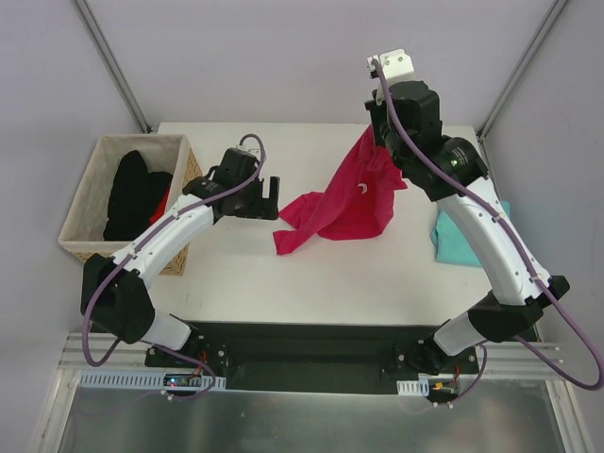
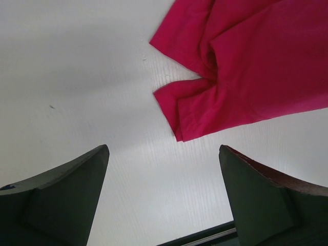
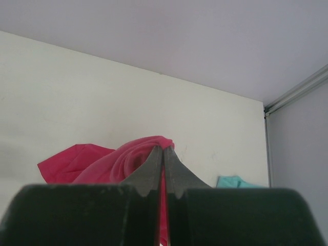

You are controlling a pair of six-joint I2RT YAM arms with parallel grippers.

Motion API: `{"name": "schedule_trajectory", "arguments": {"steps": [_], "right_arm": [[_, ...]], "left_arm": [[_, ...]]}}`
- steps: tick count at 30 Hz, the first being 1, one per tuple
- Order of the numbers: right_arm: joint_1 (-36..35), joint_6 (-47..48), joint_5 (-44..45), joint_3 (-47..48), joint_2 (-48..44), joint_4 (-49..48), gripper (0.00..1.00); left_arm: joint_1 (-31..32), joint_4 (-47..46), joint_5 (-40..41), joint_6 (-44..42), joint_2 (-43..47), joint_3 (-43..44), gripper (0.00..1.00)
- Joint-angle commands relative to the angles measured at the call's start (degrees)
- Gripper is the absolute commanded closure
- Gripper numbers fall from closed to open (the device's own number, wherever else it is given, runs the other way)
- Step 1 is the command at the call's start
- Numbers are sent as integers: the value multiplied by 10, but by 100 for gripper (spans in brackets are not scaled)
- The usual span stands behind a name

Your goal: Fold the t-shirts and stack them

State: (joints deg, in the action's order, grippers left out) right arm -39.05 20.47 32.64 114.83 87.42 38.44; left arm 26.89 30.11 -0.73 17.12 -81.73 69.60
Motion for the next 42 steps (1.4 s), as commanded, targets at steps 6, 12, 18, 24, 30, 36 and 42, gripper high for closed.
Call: {"name": "schedule_trajectory", "arguments": {"steps": [6, 12, 18, 24, 30, 36, 42], "right_arm": [[-2, 19, 14, -11, -26, -34, 99], [-2, 20, 15, -2, -20, -33, 99], [-2, 25, 13, 9, -13, -35, 99], [-2, 26, 10, 15, -11, -36, 99], [-2, 27, 11, 10, -14, -36, 99], [-2, 26, 9, 10, -22, -35, 99], [-2, 23, 6, 16, -22, -28, 99]], "left_arm": [[-6, -34, -48, 6, -56, -7, 15], [-3, -44, -66, 8, -87, -5, 15], [10, -55, -76, 13, -112, -5, 24], [28, -65, -81, 26, -135, -10, 29], [38, -73, -89, 33, -148, -23, 36], [41, -77, -95, 38, -158, -38, 37], [47, -87, -103, 43, -174, -47, 38]]}}
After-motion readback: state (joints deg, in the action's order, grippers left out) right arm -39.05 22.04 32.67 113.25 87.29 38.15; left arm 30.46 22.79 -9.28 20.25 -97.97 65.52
